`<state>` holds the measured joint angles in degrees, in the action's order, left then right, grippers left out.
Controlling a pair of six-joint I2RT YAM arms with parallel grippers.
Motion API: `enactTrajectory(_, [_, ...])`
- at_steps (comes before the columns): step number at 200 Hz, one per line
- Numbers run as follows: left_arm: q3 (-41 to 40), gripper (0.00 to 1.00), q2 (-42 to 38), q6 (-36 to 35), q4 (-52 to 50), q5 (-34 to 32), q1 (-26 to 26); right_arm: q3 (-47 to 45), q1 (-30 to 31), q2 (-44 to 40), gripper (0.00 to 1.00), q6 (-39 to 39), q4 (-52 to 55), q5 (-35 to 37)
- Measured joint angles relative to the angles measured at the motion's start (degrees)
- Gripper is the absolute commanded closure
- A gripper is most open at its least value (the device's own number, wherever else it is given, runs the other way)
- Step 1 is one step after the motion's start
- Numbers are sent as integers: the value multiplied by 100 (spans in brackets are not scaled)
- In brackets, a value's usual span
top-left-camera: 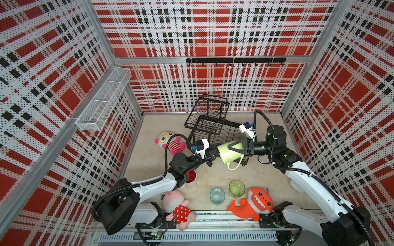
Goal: Load cups into a dish rack
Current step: Place the cup upside down at the dish rack.
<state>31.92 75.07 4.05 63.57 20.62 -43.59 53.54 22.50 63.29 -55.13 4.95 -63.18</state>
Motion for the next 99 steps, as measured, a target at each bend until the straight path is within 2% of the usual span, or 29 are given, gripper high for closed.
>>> enactTrajectory(15, [0, 76, 0, 46, -17, -26, 2, 0, 0, 4, 30, 22, 17, 11])
enactTrajectory(27, [0, 67, 0, 74, -33, -57, 4, 0, 0, 15, 30, 39, 44, 20])
enactTrajectory(70, [2, 66, -9, 127, -186, -184, 15, 0, 0, 83, 34, 140, 177, 81])
enactTrajectory(99, [2, 59, -17, 125, -280, -341, 15, 0, 0, 133, 34, 181, 219, 149])
